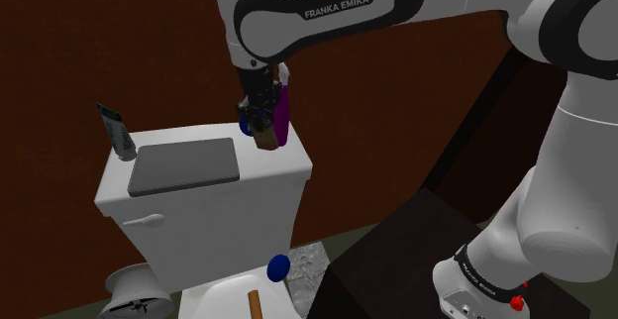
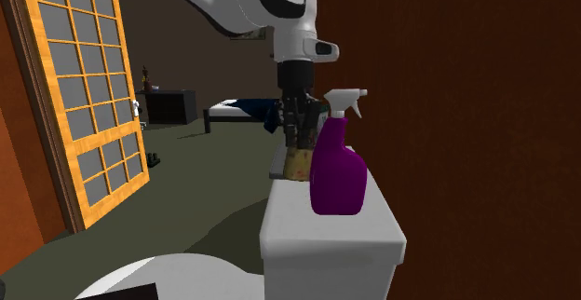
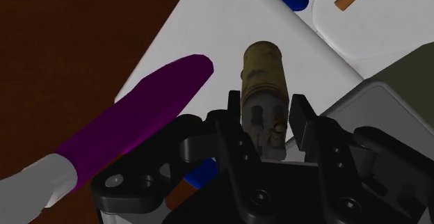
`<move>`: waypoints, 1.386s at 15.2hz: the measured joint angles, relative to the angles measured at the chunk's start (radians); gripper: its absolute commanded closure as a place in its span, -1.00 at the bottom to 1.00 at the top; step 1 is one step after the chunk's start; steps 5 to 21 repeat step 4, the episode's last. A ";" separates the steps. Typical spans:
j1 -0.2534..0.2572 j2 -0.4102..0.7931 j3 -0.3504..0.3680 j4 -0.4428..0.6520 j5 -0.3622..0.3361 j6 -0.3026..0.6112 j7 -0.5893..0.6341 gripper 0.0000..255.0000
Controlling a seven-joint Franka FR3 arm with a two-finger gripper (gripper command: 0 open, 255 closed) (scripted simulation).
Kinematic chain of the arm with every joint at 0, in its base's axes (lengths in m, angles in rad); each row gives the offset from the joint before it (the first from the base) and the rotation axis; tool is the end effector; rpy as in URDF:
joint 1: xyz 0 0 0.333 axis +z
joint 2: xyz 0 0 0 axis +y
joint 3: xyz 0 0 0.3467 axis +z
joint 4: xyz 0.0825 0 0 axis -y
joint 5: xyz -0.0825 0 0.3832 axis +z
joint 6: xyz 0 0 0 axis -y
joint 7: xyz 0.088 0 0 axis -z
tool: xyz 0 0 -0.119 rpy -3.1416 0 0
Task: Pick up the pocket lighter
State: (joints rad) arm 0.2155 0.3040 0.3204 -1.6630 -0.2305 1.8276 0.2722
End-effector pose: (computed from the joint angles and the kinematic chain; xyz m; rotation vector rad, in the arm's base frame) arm 0.5688 0.2903 0.4463 2.9385 0.4866 -0.0939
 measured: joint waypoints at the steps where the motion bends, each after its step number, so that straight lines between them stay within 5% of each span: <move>1: 0.000 -0.004 0.001 0.009 0.002 -0.012 -0.002 1.00; 21: 0.000 -0.012 0.002 0.029 0.006 -0.040 -0.008 1.00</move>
